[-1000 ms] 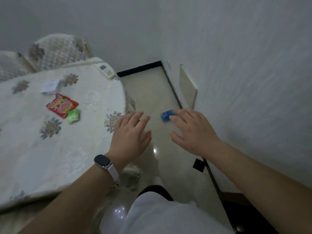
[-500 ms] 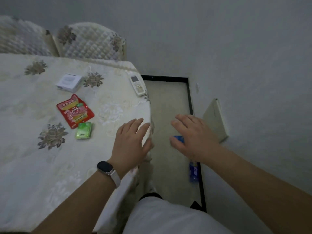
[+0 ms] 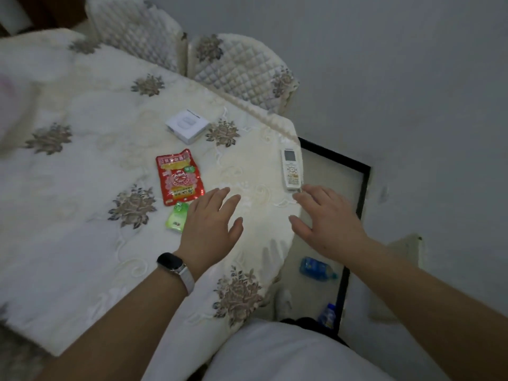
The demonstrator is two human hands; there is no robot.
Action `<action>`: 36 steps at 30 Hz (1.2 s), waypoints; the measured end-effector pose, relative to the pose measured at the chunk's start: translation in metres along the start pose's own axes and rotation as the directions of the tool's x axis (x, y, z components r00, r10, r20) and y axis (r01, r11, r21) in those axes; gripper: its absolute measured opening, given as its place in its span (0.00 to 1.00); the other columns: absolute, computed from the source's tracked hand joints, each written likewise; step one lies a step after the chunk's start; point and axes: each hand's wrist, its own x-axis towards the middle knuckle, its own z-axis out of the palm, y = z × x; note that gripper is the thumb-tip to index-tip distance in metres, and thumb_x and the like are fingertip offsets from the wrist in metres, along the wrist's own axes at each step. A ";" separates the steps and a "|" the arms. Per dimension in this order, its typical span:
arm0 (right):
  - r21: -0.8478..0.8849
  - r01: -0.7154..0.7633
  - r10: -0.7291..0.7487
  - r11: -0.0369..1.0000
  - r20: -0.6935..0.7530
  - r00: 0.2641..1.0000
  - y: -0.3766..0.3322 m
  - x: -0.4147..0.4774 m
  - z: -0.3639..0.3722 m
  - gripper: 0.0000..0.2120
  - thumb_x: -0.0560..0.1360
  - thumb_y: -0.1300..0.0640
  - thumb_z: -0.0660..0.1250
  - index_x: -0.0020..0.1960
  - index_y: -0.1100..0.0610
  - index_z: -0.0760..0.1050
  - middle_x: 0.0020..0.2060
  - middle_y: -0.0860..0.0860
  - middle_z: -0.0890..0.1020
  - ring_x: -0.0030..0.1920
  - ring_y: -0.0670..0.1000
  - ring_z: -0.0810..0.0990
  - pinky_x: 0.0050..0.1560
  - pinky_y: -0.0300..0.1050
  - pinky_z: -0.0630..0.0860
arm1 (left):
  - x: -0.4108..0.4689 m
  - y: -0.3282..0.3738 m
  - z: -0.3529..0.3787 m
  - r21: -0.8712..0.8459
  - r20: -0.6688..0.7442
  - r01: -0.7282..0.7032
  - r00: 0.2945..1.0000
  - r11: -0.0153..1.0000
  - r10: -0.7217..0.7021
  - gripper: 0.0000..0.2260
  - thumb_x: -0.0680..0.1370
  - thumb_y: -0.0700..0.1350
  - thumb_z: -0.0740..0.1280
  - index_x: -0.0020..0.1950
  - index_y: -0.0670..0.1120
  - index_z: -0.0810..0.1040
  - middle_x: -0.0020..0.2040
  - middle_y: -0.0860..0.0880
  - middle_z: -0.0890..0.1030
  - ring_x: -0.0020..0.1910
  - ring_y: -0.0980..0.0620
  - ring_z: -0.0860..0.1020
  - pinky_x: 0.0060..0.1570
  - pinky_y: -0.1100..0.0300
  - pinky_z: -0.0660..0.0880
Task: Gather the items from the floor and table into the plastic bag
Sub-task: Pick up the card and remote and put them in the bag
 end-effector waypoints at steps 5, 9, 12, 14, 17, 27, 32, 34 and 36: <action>0.107 0.010 -0.015 0.994 0.038 0.999 0.021 0.057 0.027 0.26 0.76 0.41 0.57 0.65 0.55 0.75 0.66 0.55 0.75 0.65 0.59 0.73 0.63 0.57 0.71 | 0.012 -0.003 0.012 0.037 0.016 0.169 0.985 0.985 -0.170 0.20 0.75 0.51 0.64 0.64 0.45 0.78 0.65 0.42 0.78 0.63 0.38 0.75 0.62 0.43 0.71; 0.099 0.062 -0.073 0.993 0.108 0.991 0.059 0.096 0.055 0.23 0.77 0.44 0.61 0.65 0.57 0.75 0.67 0.56 0.75 0.65 0.60 0.73 0.62 0.57 0.71 | 0.022 0.000 0.025 0.097 0.029 0.314 0.948 0.945 -0.318 0.21 0.75 0.52 0.64 0.65 0.45 0.78 0.64 0.42 0.78 0.63 0.39 0.75 0.63 0.42 0.71; 0.132 0.077 -0.089 0.988 0.091 0.992 0.094 0.124 0.071 0.25 0.74 0.43 0.58 0.61 0.59 0.78 0.62 0.58 0.78 0.60 0.61 0.76 0.55 0.57 0.74 | 0.034 0.009 0.034 0.146 0.055 0.396 0.912 0.906 -0.407 0.21 0.75 0.53 0.62 0.65 0.45 0.78 0.64 0.42 0.78 0.63 0.39 0.75 0.63 0.42 0.71; 0.151 0.078 -0.091 0.986 0.084 0.992 0.115 0.144 0.082 0.24 0.73 0.44 0.59 0.58 0.60 0.79 0.57 0.59 0.79 0.56 0.62 0.77 0.52 0.56 0.75 | 0.048 0.013 0.040 0.173 0.059 0.445 0.886 0.878 -0.461 0.21 0.75 0.52 0.64 0.65 0.45 0.78 0.64 0.42 0.78 0.63 0.39 0.76 0.62 0.41 0.72; 0.198 0.051 -0.078 0.979 0.128 0.989 0.137 0.170 0.103 0.23 0.73 0.44 0.57 0.54 0.61 0.77 0.51 0.59 0.79 0.52 0.62 0.76 0.49 0.55 0.76 | 0.060 0.017 0.045 0.162 0.028 0.544 0.831 0.823 -0.555 0.20 0.75 0.49 0.69 0.65 0.43 0.78 0.63 0.41 0.79 0.62 0.39 0.76 0.59 0.43 0.73; 0.316 -0.083 -0.018 0.945 0.302 0.953 0.134 0.205 0.142 0.27 0.71 0.50 0.72 0.62 0.64 0.71 0.60 0.63 0.70 0.56 0.65 0.72 0.55 0.56 0.72 | 0.030 -0.015 0.055 -0.020 0.010 0.904 0.427 0.427 -0.904 0.20 0.76 0.46 0.68 0.67 0.42 0.75 0.64 0.41 0.76 0.62 0.38 0.73 0.58 0.45 0.72; 0.436 0.010 -0.165 0.900 0.319 0.933 0.119 0.205 0.145 0.31 0.68 0.56 0.75 0.67 0.62 0.68 0.63 0.59 0.68 0.59 0.58 0.72 0.57 0.50 0.72 | 0.016 -0.038 0.067 -0.073 0.028 0.928 0.367 0.365 -0.930 0.21 0.77 0.47 0.67 0.68 0.42 0.73 0.64 0.40 0.75 0.62 0.37 0.73 0.58 0.44 0.72; 0.435 0.007 -0.174 0.900 0.346 0.922 0.114 0.204 0.145 0.34 0.69 0.57 0.75 0.71 0.62 0.65 0.63 0.60 0.69 0.60 0.58 0.71 0.60 0.50 0.70 | 0.012 -0.047 0.070 -0.089 0.033 0.925 0.373 0.369 -0.927 0.22 0.78 0.50 0.66 0.69 0.41 0.72 0.63 0.39 0.76 0.62 0.36 0.73 0.58 0.42 0.72; 0.396 -0.045 -0.126 0.917 0.395 0.910 0.110 0.205 0.145 0.36 0.70 0.55 0.75 0.73 0.61 0.63 0.62 0.60 0.71 0.61 0.60 0.71 0.60 0.51 0.69 | 0.009 -0.054 0.072 -0.081 0.043 0.931 0.361 0.357 -0.932 0.26 0.78 0.55 0.65 0.70 0.39 0.71 0.63 0.38 0.75 0.62 0.35 0.73 0.58 0.42 0.71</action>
